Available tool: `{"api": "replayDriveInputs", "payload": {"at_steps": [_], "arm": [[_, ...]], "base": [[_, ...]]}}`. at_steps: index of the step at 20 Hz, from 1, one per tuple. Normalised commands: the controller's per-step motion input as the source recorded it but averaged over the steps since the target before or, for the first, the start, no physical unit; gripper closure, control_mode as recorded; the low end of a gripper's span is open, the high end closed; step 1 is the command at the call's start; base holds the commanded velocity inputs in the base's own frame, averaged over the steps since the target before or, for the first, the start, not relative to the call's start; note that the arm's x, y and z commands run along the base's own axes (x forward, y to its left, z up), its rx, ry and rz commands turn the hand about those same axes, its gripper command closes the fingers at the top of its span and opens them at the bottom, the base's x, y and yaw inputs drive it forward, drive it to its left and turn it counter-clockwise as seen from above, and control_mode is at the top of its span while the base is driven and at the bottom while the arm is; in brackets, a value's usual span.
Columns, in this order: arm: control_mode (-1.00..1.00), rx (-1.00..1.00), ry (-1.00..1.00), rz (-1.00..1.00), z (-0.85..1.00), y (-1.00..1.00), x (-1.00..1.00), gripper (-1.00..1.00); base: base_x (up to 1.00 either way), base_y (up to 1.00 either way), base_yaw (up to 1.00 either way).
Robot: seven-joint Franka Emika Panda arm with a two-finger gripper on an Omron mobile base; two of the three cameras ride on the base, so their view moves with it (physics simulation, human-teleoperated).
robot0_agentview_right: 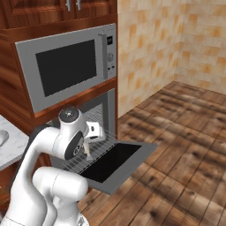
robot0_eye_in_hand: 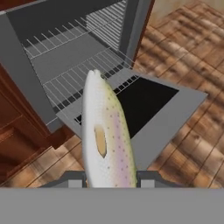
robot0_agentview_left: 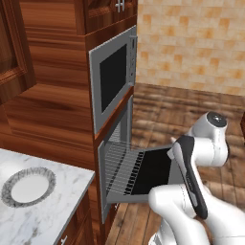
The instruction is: Place the fish on the bottom rack of the oven, and slide the tray back inside. Close the oven door.
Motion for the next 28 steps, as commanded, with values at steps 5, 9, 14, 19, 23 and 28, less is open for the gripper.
{"api": "replayDriveInputs", "payload": {"at_steps": [5, 9, 14, 19, 23, 28], "arm": [[-1.0, 0.02, -0.03, 0.13, -0.32, 0.0, 0.19, 1.0], [-1.0, 0.0, 0.01, 0.23, -0.24, 0.0, 0.33, 1.0], [-1.0, 0.0, 0.0, 0.22, -0.33, 0.14, 0.33, 1.0], [-1.0, -0.02, 0.0, 0.18, -0.38, 0.26, 0.29, 1.0], [-1.0, -0.03, 0.0, 0.15, -0.34, 0.21, 0.28, 1.0], [-1.0, -0.02, 0.0, 0.15, -0.48, 0.13, 0.28, 1.0]], "base": [[0.0, 0.0, 0.0], [0.0, 0.0, 0.0], [0.0, 0.0, 0.0], [0.0, 0.0, 0.0], [0.0, 0.0, 0.0], [0.0, 0.0, 0.0]]}}
